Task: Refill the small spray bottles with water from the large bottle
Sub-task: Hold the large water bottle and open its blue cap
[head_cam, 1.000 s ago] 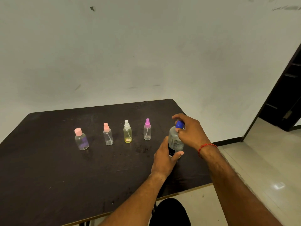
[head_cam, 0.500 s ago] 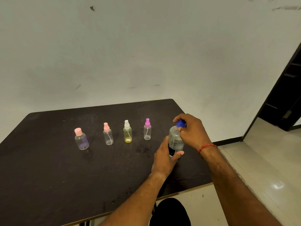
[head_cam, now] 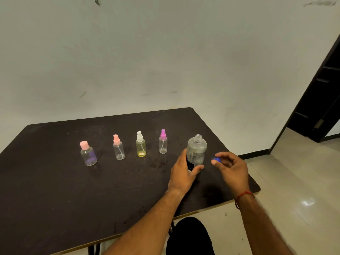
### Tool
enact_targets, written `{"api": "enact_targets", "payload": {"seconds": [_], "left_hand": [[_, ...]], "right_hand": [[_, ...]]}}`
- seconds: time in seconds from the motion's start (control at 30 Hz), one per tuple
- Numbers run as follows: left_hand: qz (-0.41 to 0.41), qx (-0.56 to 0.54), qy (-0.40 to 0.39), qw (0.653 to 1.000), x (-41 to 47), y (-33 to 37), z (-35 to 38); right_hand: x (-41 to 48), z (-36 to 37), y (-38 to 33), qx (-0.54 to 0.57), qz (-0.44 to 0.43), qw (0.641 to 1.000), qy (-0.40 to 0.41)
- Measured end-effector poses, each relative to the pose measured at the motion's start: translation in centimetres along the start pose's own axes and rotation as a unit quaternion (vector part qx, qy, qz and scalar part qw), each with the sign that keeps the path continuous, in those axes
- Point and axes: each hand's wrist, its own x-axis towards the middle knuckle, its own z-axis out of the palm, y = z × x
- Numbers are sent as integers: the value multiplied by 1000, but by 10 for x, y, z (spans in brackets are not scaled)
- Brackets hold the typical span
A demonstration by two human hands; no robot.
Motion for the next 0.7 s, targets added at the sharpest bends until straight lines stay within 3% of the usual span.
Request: {"api": "enact_targets", "payload": {"seconds": [0.23,0.7], "left_hand": [[2,2,-6,1000,0,-1,1],[-1,-5,-5,1000,1,1,-1]], "right_hand": [[-13,7,36,-75,48,996,-23],[-15,9,49,-136,35,990,-28]]}}
